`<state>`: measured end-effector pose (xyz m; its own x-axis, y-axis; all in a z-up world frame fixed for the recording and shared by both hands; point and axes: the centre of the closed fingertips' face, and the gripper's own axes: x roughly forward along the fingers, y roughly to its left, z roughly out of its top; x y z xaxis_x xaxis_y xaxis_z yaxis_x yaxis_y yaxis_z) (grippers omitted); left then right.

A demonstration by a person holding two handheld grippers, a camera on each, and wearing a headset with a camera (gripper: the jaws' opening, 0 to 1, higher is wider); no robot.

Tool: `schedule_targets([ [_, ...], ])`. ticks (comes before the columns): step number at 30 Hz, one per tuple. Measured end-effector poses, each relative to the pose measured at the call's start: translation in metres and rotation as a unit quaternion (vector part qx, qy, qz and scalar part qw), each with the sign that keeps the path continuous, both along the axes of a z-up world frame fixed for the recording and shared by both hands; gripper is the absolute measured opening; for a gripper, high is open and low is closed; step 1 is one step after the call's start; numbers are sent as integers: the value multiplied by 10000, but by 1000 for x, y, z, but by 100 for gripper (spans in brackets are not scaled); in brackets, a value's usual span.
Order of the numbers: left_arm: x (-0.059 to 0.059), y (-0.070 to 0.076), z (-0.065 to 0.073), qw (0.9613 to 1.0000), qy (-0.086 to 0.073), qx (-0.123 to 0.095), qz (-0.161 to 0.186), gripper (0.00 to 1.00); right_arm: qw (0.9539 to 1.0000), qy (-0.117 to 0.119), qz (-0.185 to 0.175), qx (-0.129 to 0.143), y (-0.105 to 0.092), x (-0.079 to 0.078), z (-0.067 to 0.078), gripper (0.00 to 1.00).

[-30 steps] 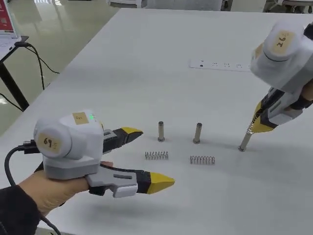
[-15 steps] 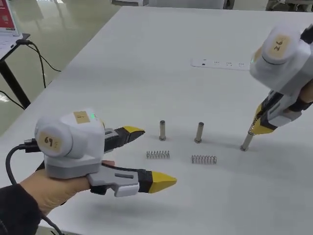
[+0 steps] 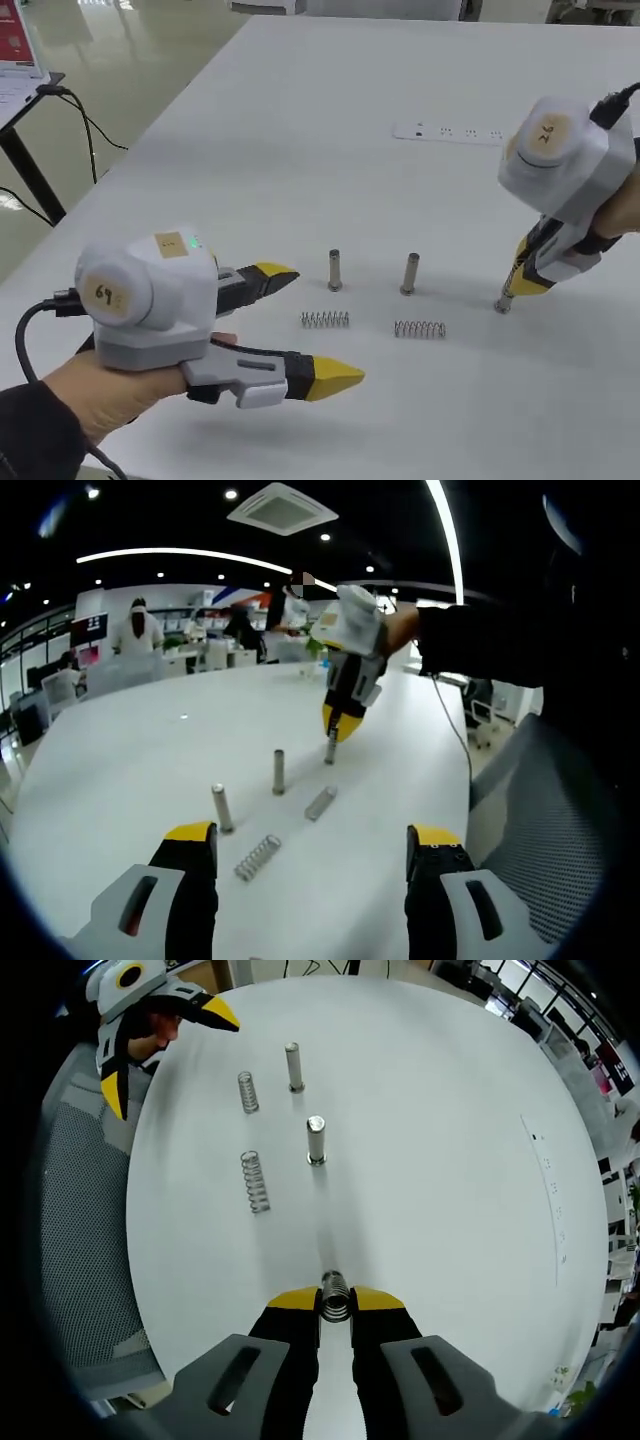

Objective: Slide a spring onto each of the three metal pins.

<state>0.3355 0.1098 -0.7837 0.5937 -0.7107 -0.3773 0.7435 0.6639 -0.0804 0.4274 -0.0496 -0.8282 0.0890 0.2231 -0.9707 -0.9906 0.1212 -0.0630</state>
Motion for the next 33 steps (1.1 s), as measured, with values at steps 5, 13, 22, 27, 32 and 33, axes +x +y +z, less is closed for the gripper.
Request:
schedule_targets([
  [5,0,0,0,10000,13,5,-8,73,10000,-7,-24,-21,1,1,-7,8],
  [13,-1,-1,-1,10000,29,12,-16,73,9999,-76,-74,3,3,4,-15,8],
  [22,-2,0,-1,10000,22,3,1,73,9999,-85,-112,5,2,6,-20,9],
  [27,-2,0,-1,10000,18,1,-1,73,9999,-108,-97,8,2,7,-21,9],
  [32,-2,0,-1,10000,24,17,-7,73,9999,-139,-76,39,1,7,-22,14],
  [33,-2,0,-1,10000,24,18,-6,73,9998,-160,-69,46,1,8,-22,16],
])
